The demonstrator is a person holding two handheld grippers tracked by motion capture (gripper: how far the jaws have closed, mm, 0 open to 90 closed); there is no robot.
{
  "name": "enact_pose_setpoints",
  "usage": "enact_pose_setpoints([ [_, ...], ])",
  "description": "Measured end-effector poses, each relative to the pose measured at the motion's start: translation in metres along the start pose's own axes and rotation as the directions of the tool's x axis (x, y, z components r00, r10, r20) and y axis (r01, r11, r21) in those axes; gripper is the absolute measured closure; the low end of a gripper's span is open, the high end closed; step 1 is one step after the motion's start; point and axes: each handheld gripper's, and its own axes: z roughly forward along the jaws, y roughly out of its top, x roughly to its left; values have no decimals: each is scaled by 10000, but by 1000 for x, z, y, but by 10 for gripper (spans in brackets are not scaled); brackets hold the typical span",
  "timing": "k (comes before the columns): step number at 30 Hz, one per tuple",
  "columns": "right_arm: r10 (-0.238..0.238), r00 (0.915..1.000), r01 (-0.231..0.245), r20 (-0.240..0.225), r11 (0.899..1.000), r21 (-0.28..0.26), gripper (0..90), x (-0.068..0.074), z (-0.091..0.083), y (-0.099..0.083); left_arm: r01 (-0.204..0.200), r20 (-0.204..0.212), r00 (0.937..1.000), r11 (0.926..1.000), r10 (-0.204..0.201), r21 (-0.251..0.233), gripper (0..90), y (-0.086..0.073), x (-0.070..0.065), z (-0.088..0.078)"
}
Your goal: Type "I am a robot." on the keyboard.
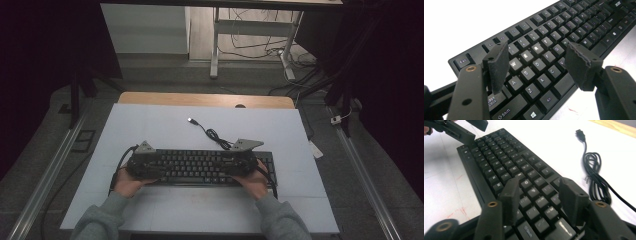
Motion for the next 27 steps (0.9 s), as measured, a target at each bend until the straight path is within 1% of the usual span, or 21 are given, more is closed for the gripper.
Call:
enact_pose_setpoints([
  [1,-13,10000,13,-23,10000,73,579,0,2,1,8,-9,10000,10000,-8,-2,361,0,0,0],
  [3,103,9999,-101,-139,9999,106,630,0,6,3,-8,-20,10000,10000,8,26,359,0,0,1],
  [5,187,9996,-181,-202,9994,290,681,-1,11,6,-17,-23,10000,10000,17,49,359,0,0,1],
  [8,312,9989,-296,-359,9987,425,755,-2,17,9,-14,-41,10000,10000,14,40,357,0,0,1],
  [11,345,9980,-310,-533,9973,666,827,-1,23,10,-55,-27,10000,10000,55,78,356,0,-1,1],
  [14,300,9972,-245,-691,9966,791,887,1,29,11,-85,-27,10000,9999,86,102,356,0,-1,2],
  [17,202,9972,-137,-716,9959,898,900,2,35,12,-94,-48,9999,9999,94,100,354,-1,-1,2],
  [23,188,9968,-103,-779,9941,1076,900,4,48,14,-88,-42,10000,9999,88,107,353,-1,-1,2],
  [27,33,9974,53,-719,9929,1192,900,6,54,15,-109,-44,9999,9999,110,116,353,-1,-1,2],
])
